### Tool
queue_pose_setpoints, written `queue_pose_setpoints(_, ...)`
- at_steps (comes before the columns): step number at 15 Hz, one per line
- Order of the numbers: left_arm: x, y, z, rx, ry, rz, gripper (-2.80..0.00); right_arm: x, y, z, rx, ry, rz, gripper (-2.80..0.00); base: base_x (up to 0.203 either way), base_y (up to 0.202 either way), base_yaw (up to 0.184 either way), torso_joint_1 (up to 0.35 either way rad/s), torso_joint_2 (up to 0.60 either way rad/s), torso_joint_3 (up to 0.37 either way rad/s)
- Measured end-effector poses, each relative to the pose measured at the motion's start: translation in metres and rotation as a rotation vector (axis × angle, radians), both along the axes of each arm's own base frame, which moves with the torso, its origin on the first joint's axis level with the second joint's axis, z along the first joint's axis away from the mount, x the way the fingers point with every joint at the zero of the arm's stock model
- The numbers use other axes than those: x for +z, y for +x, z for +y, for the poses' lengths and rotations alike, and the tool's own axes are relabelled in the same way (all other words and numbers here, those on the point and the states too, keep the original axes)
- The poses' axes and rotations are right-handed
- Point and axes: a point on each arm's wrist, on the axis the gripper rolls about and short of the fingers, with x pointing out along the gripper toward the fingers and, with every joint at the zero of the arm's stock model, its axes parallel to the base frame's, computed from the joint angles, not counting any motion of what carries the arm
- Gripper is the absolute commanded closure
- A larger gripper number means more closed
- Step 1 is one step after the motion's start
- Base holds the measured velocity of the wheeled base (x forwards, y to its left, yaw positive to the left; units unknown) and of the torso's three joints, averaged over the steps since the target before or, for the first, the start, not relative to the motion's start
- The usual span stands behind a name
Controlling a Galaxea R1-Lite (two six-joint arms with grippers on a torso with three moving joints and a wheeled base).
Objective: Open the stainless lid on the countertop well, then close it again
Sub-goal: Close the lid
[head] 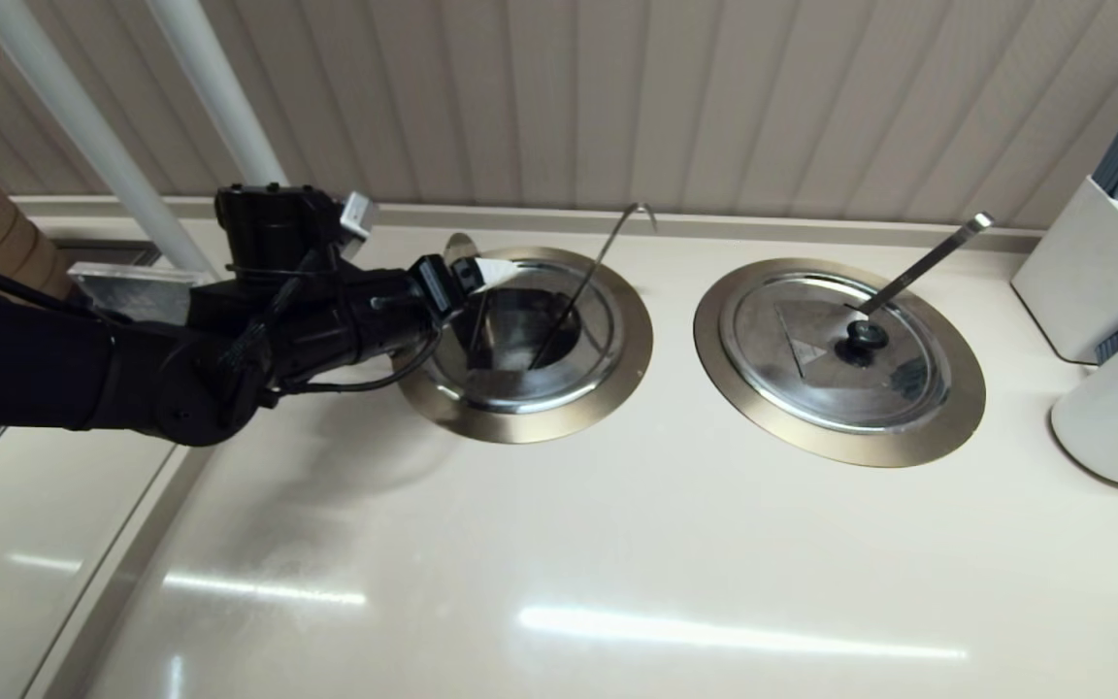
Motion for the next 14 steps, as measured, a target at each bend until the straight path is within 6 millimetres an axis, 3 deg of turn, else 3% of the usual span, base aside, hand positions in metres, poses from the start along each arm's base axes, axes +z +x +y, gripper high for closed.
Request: queue_pose_setpoints(14,-0.006,-0.009,-0.029,-0.082,0.014,0.013,-2.8,0.0,0.0,0.0,0.0,0.0,0.0,0.0,0.0,0.0,0.0,0.0,0.0,0.0)
